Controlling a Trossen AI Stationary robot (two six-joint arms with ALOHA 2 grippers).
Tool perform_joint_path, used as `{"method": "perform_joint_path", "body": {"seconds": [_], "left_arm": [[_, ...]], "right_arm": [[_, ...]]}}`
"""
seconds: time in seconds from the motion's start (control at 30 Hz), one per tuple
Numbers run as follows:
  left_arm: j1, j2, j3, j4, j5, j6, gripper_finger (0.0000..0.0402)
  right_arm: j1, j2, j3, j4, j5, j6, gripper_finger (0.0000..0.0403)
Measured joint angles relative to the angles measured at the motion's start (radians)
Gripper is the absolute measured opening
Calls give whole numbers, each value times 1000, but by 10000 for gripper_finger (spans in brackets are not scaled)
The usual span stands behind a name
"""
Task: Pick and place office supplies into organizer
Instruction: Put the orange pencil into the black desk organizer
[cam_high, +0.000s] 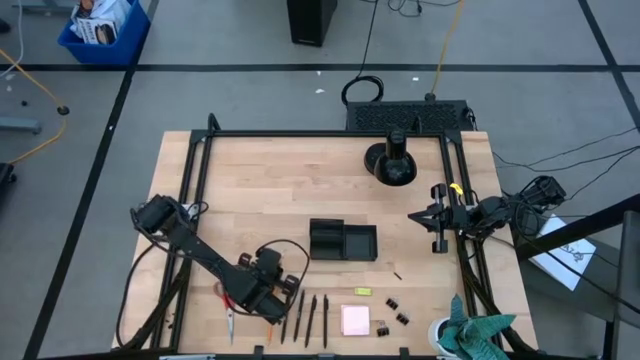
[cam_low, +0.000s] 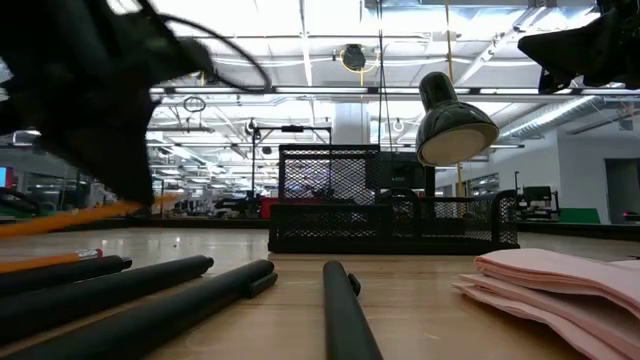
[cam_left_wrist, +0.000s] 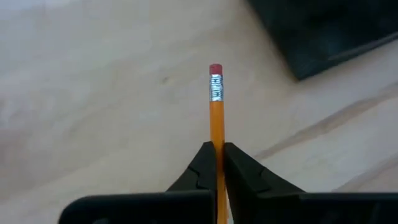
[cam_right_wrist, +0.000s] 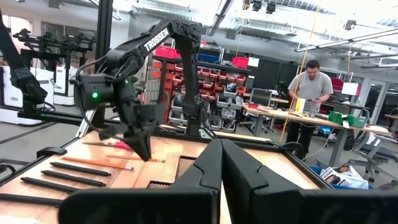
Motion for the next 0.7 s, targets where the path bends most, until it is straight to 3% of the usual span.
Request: {"method": "perform_joint_path", "body": {"seconds": [0.13, 0.3, 0.5, 0.7], "left_arm": [[10, -67, 0, 1, -115, 74, 19], [16, -186, 2, 65, -343, 258, 5], [39, -295, 3, 361, -498, 822, 20], [101, -342, 3, 622, -484, 1273, 5]], "right_arm": [[0, 0, 0, 0, 0, 0, 0], [0, 0, 0, 0, 0, 0, 0], [0, 0, 0, 0, 0, -2, 0], [0, 0, 0, 0, 0, -3, 0]]}}
